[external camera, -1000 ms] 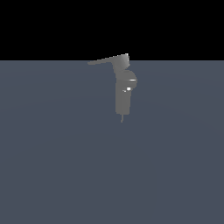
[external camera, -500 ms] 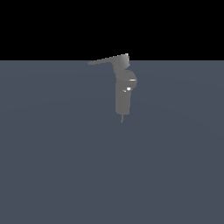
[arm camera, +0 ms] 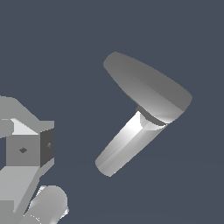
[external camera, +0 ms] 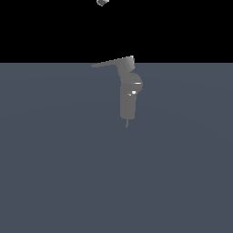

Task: Turn on the faucet by rotating a designated handle.

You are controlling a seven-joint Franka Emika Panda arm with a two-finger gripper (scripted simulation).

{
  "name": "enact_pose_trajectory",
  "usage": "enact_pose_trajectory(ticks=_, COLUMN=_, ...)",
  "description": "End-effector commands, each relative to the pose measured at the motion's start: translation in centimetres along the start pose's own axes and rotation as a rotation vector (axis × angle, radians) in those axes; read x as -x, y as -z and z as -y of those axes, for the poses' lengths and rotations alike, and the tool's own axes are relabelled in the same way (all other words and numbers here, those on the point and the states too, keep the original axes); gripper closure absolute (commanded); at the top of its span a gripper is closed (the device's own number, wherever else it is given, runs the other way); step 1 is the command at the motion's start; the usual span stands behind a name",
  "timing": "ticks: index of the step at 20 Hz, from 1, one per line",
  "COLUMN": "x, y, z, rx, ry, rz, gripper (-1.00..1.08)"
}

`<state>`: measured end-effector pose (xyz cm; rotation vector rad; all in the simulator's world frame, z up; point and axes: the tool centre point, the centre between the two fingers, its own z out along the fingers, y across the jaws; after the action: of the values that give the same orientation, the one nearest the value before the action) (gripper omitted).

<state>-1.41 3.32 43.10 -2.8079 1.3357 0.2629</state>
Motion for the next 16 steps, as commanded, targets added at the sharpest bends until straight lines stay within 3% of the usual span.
enact_pose_trajectory(ticks=1, x=-1.0, y=-0.8, z=1.5, rx=0.005, ry=-0.068, rz=0.003, gripper=1.08)
enact_pose_trajectory(ticks=16, x=-6.4, y=-7.7, z=9.8, rx=0.046, ry=-0.458, rz=-0.014, gripper=1.08)
